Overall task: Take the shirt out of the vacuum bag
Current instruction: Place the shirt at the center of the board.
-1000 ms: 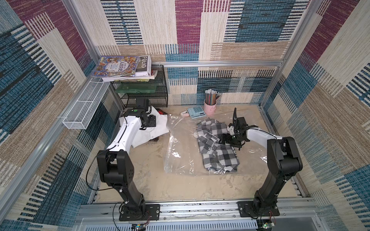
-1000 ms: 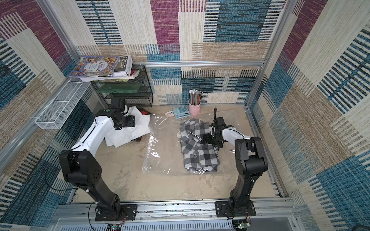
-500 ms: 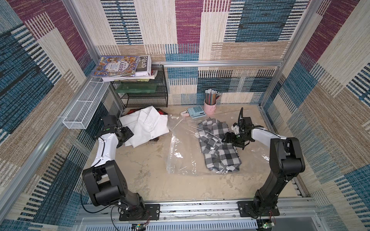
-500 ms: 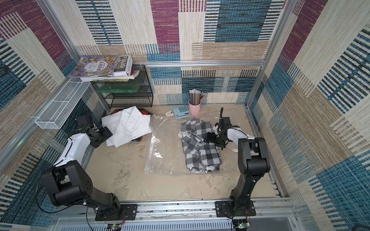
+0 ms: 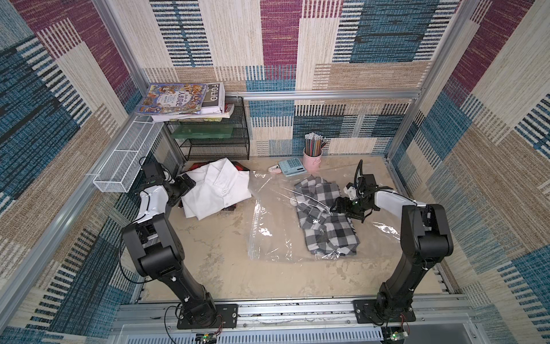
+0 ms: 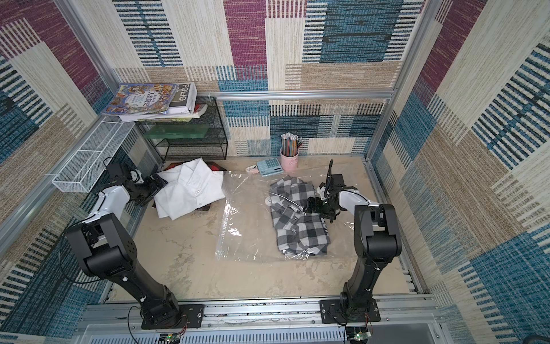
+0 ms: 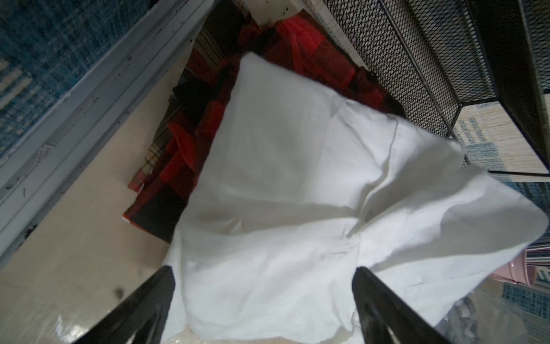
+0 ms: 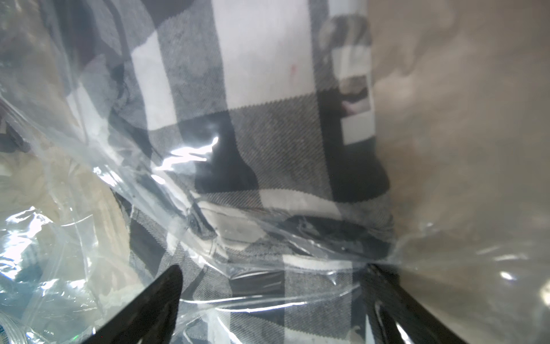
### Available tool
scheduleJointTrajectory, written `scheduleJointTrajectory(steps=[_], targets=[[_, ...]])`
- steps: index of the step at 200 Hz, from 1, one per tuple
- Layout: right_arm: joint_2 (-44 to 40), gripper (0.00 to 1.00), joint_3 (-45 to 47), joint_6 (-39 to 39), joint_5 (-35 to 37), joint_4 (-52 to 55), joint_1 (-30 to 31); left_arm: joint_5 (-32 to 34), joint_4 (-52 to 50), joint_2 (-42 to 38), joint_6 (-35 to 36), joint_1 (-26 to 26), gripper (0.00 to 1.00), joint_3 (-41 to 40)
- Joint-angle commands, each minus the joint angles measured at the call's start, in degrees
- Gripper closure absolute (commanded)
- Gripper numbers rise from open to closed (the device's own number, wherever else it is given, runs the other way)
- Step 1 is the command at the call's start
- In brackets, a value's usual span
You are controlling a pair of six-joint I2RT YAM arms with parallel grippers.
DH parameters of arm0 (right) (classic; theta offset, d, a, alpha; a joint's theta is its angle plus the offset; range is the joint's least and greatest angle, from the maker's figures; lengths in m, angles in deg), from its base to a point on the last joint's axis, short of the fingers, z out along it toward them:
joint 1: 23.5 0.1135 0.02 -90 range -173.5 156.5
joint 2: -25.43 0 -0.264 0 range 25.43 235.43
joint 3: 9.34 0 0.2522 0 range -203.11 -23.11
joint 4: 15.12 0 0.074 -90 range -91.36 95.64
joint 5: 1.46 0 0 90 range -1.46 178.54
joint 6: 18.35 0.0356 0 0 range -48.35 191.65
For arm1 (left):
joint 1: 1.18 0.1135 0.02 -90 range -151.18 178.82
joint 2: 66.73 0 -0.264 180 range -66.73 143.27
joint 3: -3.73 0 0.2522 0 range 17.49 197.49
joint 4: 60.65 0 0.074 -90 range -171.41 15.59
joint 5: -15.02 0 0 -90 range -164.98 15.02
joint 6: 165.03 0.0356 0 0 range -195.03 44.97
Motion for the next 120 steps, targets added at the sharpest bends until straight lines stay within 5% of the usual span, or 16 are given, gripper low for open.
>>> scheduleJointTrajectory(steps=[1, 82, 120], targets=[[0.7, 0.04, -0.9, -1.4, -1.0, 0.5, 0.0, 2.9, -2.7, 2.2, 2.9, 0.8, 0.05, 3.0], [0.8, 0.04, -0.6, -1.9, -1.4, 0.4, -0.2, 2.7, -7.1, 10.4, 8.0, 0.1, 0.09, 11.6], [1.1, 0.04, -0.7, -1.8, -1.2, 0.4, -0.1, -0.3, -5.9, 10.3, 8.3, -0.1, 0.3, 8.2]])
